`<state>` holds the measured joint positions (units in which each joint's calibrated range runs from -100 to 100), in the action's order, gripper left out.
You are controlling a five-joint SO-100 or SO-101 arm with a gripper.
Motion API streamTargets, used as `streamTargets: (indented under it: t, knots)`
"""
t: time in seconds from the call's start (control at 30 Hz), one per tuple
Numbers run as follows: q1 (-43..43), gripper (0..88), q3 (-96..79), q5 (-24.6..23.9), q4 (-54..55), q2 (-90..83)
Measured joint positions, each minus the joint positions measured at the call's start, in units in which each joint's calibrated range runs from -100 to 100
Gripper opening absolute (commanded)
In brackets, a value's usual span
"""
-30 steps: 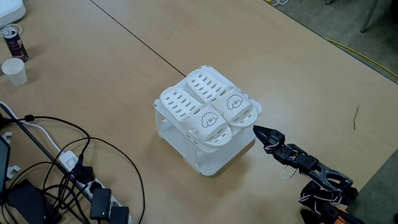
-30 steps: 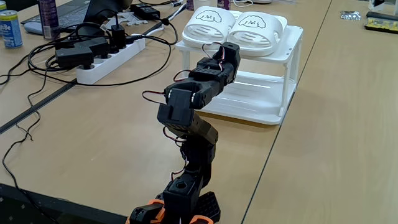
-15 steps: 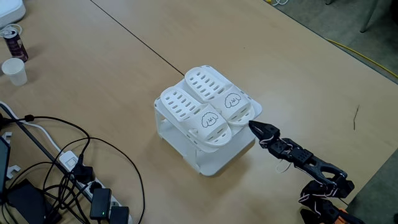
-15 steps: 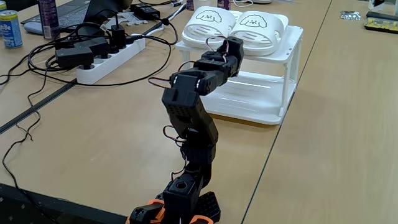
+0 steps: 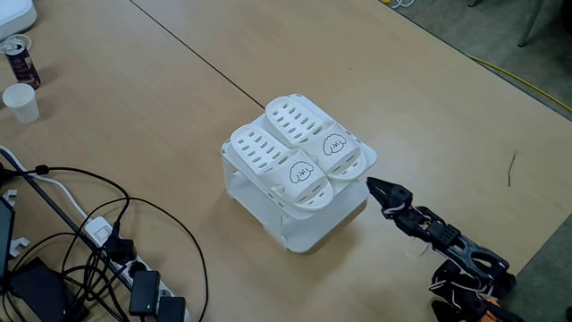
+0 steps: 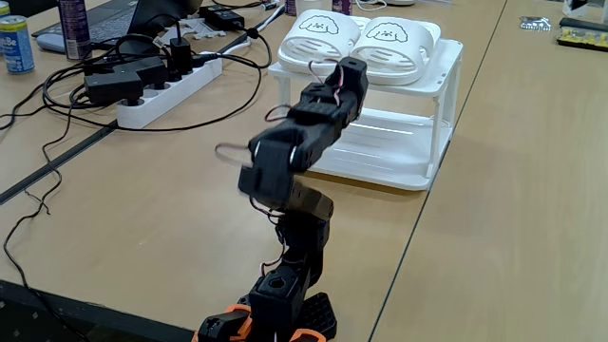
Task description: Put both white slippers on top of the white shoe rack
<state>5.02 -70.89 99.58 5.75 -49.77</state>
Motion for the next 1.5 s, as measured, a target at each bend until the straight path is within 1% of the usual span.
streamTargets:
  t: [0.23,0.4,0.47,0.7,0.87,0.97,1.1,1.33,1.5]
  knots:
    - [0.0,0.8,-17.5,0.0,0.0,-17.5]
    - [0.0,0.8,-24.7,0.0,0.3,-25.0]
    - [0.0,0.8,-27.6,0.0,2.3,-27.9]
    - [-0.1,0.8,-28.8,0.0,8.0,-37.4]
    - [-0.2,0.8,-28.6,0.0,14.4,-45.4]
    - [-0.2,0.8,-28.4,0.0,20.6,-48.1]
    - [0.2,0.8,-28.3,0.0,32.7,-48.7]
    - [0.1,0.7,-28.3,0.0,57.8,-49.5]
    - [0.1,0.7,-28.3,0.0,70.5,-49.6]
